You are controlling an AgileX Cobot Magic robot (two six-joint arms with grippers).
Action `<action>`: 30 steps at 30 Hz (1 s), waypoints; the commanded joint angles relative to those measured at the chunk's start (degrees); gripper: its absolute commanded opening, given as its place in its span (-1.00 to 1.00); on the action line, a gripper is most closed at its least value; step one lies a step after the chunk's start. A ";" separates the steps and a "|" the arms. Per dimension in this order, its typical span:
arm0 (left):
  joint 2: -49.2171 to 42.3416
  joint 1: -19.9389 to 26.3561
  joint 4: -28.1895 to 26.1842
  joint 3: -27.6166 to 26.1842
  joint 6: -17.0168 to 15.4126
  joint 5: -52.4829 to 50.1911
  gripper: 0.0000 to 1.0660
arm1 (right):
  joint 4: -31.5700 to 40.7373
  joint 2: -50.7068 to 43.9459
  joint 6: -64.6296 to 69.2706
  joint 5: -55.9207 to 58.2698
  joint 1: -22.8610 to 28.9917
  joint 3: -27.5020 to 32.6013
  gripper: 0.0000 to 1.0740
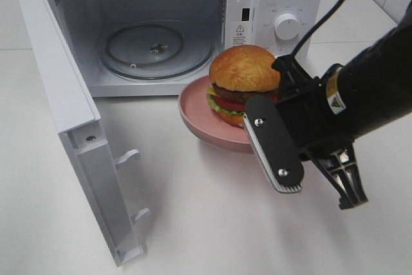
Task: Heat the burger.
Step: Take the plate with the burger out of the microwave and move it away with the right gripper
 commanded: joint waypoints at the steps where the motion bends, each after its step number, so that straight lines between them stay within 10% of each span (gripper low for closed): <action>1: -1.15 0.11 -0.11 0.11 -0.40 -0.69 -1.00 | -0.97 -5.44 5.33 0.00 -0.34 3.38 -1.00; 30: -1.15 0.11 -0.11 0.11 -0.40 -0.69 -1.00 | -25.67 -7.85 57.30 8.77 -1.26 16.56 -1.00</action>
